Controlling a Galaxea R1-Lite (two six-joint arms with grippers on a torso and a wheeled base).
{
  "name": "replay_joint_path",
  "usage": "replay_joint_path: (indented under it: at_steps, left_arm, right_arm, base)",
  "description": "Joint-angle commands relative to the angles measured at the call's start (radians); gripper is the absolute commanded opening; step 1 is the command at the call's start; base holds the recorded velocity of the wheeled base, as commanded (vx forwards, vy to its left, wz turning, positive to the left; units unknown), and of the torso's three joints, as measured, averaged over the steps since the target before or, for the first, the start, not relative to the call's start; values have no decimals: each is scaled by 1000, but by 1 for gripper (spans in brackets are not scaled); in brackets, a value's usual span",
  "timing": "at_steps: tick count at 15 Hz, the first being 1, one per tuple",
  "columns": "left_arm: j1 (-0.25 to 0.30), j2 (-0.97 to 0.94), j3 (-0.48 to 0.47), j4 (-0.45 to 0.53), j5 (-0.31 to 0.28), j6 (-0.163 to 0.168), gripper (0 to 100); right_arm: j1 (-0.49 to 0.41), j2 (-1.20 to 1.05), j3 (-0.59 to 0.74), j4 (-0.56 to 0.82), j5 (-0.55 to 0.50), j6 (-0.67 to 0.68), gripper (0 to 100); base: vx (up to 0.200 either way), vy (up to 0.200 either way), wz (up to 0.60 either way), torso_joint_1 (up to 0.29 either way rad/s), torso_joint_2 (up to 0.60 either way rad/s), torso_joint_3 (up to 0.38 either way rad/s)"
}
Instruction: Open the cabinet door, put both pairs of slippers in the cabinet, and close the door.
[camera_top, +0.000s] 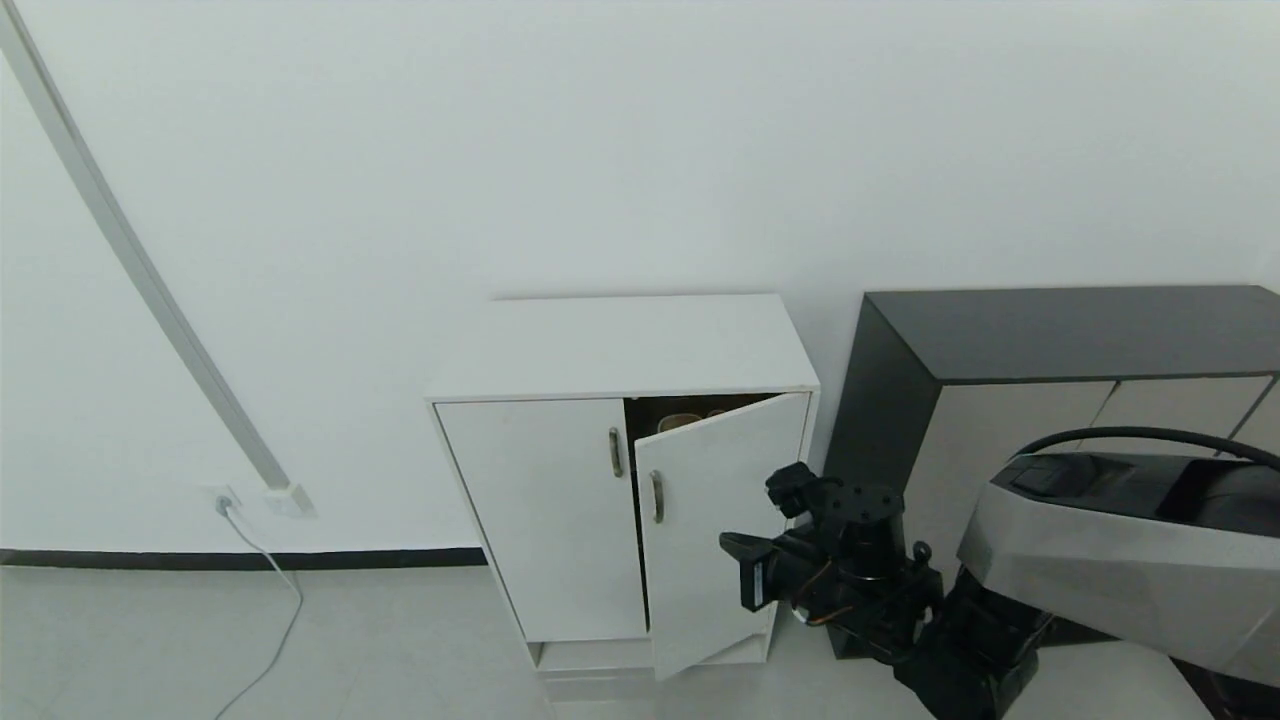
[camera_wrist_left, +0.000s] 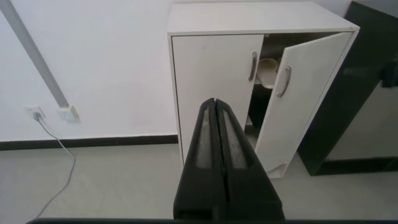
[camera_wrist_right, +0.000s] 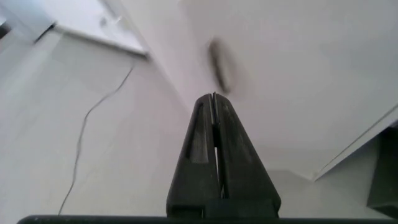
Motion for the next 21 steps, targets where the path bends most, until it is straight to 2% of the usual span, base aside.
replay_joint_path:
  at_steps: [1, 11, 21]
  left_arm:
    - [1, 1, 0, 0, 0, 0, 0]
    - [1, 1, 0, 0, 0, 0, 0]
    - [1, 1, 0, 0, 0, 0, 0]
  right_arm:
    - [-14, -54, 76, -6, 27, -16, 0]
    - [-6, -25, 63, -7, 25, -19, 0]
    - [-12, 34, -10, -6, 24, -16, 0]
  base:
    - [200, 0, 0, 2, 7, -2]
    - [200, 0, 0, 2, 0, 0]
    - [0, 0, 0, 0, 0, 0]
